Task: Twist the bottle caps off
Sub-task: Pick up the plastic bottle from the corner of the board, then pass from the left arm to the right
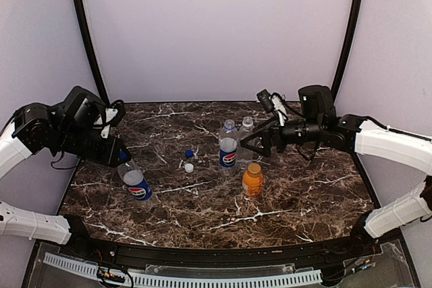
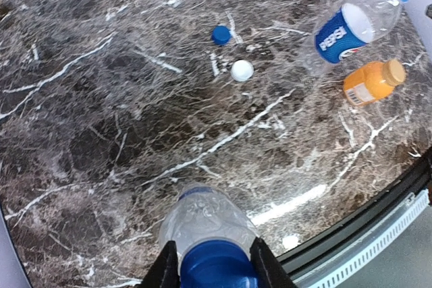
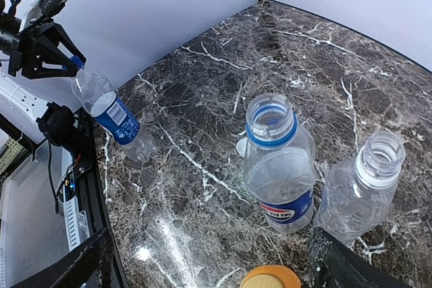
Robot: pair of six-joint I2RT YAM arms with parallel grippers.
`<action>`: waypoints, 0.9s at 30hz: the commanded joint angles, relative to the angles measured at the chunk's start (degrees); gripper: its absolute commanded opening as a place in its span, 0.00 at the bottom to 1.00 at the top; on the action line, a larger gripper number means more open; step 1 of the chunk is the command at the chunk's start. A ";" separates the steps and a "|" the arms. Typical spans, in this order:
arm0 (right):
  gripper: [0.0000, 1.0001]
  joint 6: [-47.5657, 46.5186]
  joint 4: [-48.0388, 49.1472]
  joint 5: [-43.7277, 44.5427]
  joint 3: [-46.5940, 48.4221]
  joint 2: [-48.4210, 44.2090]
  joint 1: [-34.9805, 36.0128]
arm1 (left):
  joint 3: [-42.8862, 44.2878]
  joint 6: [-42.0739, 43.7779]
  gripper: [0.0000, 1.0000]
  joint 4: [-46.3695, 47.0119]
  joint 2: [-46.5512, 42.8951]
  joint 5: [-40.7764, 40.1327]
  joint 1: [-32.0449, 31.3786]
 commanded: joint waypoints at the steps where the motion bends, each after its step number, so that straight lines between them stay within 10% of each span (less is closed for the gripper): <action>1: 0.97 -0.19 2.43 -4.38 3.01 -1.85 1.71 | 4.35 6.33 0.12 5.57 0.30 11.89 0.38; 27: 0.98 -9.68 -0.43 -6.64 15.94 8.54 15.82 | 22.47 14.14 0.04 31.72 19.64 46.15 -1.75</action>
